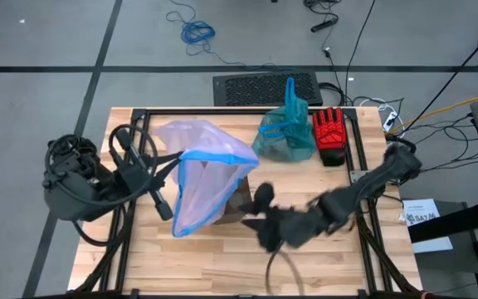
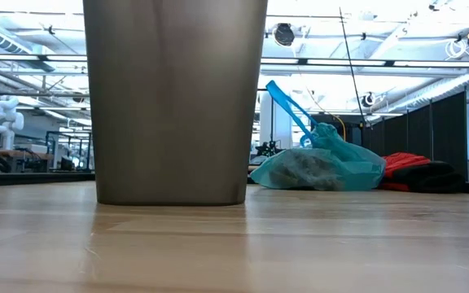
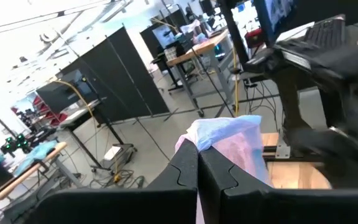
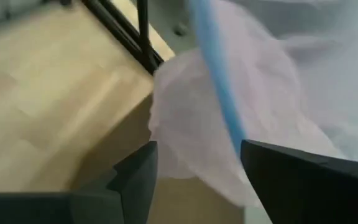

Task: Place trash/remove bag and relplace
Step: Insert the pink trash bag into the black trash bin

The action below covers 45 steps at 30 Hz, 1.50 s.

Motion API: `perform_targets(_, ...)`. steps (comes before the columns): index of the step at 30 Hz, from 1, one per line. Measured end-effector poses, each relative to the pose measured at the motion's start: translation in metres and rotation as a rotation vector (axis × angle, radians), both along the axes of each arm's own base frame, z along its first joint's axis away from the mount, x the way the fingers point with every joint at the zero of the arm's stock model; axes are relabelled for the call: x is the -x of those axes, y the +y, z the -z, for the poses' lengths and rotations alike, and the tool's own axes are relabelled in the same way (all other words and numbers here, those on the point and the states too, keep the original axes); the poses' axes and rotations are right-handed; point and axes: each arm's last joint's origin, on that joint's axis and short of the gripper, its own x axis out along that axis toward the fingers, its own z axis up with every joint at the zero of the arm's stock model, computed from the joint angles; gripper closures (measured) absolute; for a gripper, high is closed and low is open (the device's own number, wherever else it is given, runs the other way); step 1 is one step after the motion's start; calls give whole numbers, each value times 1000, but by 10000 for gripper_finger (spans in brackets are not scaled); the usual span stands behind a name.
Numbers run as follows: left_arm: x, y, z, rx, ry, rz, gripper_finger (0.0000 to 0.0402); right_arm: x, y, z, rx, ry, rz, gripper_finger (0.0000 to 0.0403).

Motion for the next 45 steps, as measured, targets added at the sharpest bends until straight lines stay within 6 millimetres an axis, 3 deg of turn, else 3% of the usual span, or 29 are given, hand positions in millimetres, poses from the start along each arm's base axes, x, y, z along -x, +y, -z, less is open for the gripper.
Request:
perform_targets(3,0,0,0,5,-3,0,401,-23,15,32,213,-34,102,182)
perform_targets(6,0,0,0,4,-3,2,402,-43,22,48,341,-64,137,183)
perform_targets(9,0,0,0,2,-1,0,402,-55,24,51,376,-112,133,183)
perform_targets(14,0,0,0,-1,2,2,402,-54,21,42,383,-146,171,183)
perform_targets(18,0,0,1,-3,4,1,402,-48,25,35,346,-170,151,183)
perform_targets(22,0,0,1,-3,4,1,402,-51,20,39,200,-173,100,183)
perform_targets(30,-1,2,0,2,-1,-8,402,-73,-21,39,-87,-217,153,193)
perform_targets(34,-2,3,0,1,0,-15,402,-86,-43,46,-177,-209,150,246)
perform_targets(39,-2,3,0,0,2,-15,402,-96,-58,61,-147,-155,193,384)
perform_targets(45,-3,3,0,10,-1,11,402,-89,-62,70,-40,-53,283,401)
